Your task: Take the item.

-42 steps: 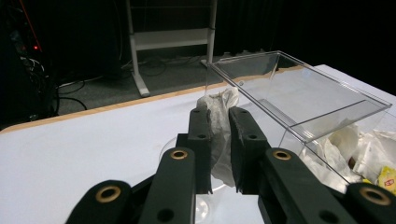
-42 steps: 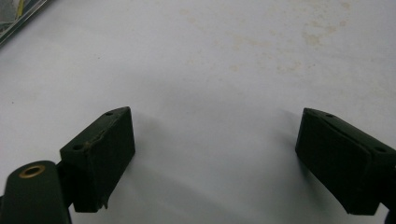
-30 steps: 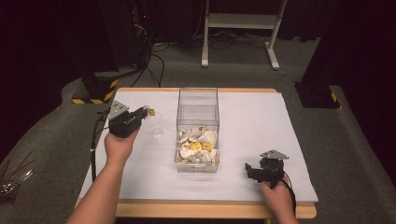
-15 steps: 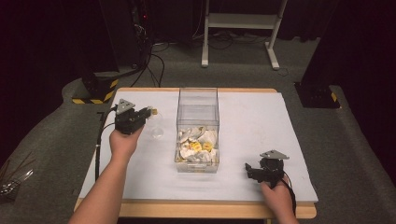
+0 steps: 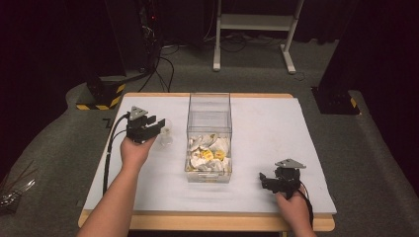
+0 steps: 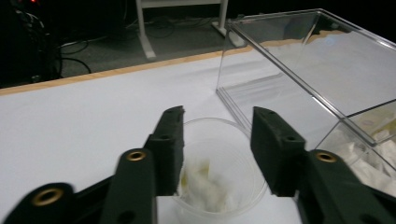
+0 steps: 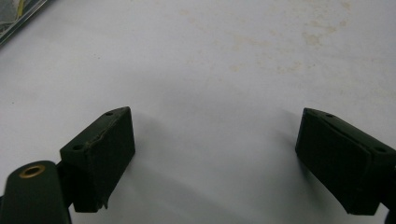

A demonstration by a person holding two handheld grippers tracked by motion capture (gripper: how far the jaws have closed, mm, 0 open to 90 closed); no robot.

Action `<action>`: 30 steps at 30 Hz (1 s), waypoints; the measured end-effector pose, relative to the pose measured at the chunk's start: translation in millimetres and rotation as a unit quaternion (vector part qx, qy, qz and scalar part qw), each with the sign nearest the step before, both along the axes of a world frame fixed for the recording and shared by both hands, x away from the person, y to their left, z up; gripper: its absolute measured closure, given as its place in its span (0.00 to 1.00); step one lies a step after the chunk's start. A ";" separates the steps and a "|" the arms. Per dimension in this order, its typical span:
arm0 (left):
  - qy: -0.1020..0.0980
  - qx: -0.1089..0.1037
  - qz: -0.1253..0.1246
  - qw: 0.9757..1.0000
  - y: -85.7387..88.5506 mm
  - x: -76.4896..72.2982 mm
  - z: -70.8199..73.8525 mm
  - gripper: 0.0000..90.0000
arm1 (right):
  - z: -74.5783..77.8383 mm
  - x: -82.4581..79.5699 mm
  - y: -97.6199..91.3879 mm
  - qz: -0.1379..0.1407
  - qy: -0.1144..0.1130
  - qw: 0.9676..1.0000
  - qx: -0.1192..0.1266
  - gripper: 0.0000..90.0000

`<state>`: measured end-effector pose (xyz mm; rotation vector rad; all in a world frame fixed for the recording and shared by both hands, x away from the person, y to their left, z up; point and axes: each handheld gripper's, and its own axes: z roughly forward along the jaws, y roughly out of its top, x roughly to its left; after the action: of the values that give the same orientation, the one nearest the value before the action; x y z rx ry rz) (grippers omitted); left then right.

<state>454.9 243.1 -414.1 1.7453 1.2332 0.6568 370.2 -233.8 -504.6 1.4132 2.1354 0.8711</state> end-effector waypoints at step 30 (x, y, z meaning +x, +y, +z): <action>-0.002 -0.006 -0.006 1.000 29.0 -51.7 -3.8 0.26 | 0.1 -0.3 0.3 -0.001 0.001 1.000 0.000 0.13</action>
<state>403.2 272.1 -417.8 1.7401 1.2195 0.6445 369.9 -233.5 -504.5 1.4174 2.1352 0.8697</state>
